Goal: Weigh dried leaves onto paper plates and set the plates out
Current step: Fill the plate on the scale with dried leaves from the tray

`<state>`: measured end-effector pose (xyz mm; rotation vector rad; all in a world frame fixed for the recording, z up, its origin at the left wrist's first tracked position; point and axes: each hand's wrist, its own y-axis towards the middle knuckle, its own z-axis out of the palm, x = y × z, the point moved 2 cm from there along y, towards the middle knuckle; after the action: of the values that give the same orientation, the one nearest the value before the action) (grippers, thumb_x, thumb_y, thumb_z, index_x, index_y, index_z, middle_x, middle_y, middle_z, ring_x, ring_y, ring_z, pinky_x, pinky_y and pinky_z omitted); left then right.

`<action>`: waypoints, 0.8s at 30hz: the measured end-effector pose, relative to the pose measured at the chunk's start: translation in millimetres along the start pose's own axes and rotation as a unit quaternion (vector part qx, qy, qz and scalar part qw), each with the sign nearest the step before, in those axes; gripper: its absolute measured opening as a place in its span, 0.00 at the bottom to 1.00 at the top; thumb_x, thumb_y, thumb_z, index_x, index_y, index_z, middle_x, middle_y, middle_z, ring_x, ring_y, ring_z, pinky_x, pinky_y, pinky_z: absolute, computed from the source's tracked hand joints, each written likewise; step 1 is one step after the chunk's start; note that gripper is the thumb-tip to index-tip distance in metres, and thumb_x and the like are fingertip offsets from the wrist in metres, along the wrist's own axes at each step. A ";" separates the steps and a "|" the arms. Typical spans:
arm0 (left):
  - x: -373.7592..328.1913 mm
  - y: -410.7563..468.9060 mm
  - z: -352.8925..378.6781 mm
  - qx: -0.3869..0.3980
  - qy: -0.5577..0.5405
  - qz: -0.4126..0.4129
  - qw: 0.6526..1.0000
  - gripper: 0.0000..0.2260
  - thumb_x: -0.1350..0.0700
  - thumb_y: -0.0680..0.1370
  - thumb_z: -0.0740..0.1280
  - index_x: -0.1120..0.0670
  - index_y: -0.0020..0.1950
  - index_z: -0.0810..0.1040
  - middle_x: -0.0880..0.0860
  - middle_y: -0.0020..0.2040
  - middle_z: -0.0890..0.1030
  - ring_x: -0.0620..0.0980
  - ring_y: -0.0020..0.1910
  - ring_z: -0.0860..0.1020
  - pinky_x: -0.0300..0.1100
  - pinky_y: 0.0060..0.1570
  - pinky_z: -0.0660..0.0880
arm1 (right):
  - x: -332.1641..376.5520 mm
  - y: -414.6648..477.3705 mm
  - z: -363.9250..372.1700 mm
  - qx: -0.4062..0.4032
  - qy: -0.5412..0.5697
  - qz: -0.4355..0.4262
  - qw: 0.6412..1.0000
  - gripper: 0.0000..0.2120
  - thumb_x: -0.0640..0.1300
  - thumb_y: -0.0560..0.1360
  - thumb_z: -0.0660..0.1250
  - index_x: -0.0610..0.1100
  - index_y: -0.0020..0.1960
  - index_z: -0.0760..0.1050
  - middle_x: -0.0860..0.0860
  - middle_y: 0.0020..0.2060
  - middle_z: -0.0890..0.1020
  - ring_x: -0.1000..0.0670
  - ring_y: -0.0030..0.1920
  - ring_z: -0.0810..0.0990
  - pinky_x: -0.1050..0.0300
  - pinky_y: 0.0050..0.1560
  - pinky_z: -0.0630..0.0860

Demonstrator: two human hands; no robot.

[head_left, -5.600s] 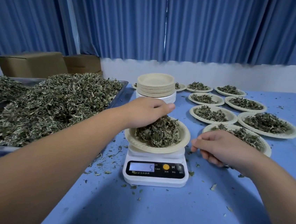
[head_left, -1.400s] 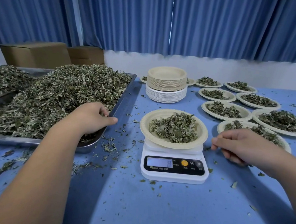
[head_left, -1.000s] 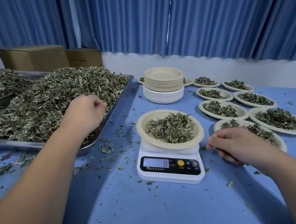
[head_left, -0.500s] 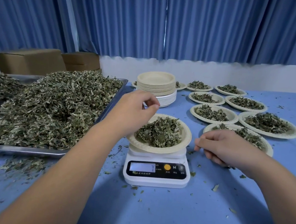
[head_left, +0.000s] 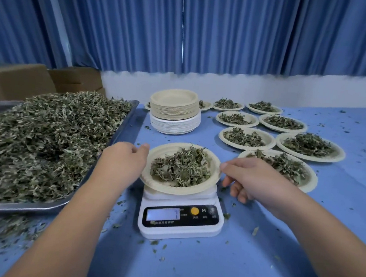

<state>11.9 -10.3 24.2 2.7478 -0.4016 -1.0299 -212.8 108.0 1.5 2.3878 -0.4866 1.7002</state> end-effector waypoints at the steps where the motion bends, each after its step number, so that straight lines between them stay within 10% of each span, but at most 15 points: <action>1: -0.3 -0.3 0.4 0.015 -0.005 -0.004 1.000 0.23 0.46 0.81 0.59 0.57 0.30 0.64 0.53 0.26 0.66 0.52 0.28 0.65 0.44 0.30 0.60 | 0.0 -1.2 1.1 0.009 0.009 0.003 1.000 0.10 0.47 0.78 0.65 0.41 0.46 0.79 0.48 0.34 0.81 0.52 0.26 0.74 0.61 0.24 0.69; 11: -5.6 -12.9 -3.4 -0.015 -0.195 0.028 0.980 0.24 0.45 0.80 0.60 0.66 0.39 0.75 0.60 0.33 0.71 0.51 0.32 0.68 0.44 0.36 0.62 | 12.1 -18.9 -1.2 -0.018 0.137 0.006 0.990 0.08 0.38 0.80 0.62 0.38 0.42 0.75 0.44 0.30 0.75 0.50 0.25 0.73 0.61 0.22 0.67; 17: -44.1 -44.8 11.2 0.048 -0.325 0.145 0.933 0.09 0.48 0.81 0.60 0.39 0.52 0.80 0.34 0.32 0.78 0.33 0.31 0.74 0.23 0.32 0.67 | 3.9 -34.9 -41.8 -0.106 0.193 0.006 0.975 0.06 0.35 0.78 0.62 0.38 0.48 0.78 0.45 0.27 0.72 0.52 0.23 0.71 0.61 0.22 0.67; 24: -59.5 -69.7 43.0 0.161 -0.286 0.228 0.917 0.24 0.32 0.70 0.54 0.33 0.65 0.70 0.40 0.54 0.79 0.33 0.47 0.75 0.28 0.47 0.69 | -22.3 -75.3 -105.6 -0.148 0.266 0.020 0.952 0.05 0.32 0.76 0.61 0.35 0.47 0.76 0.47 0.26 0.71 0.53 0.22 0.68 0.64 0.19 0.62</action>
<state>-46.6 71.2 10.8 2.3384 -1.3283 -1.7241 -286.0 215.8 19.7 1.6369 -0.6416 2.0167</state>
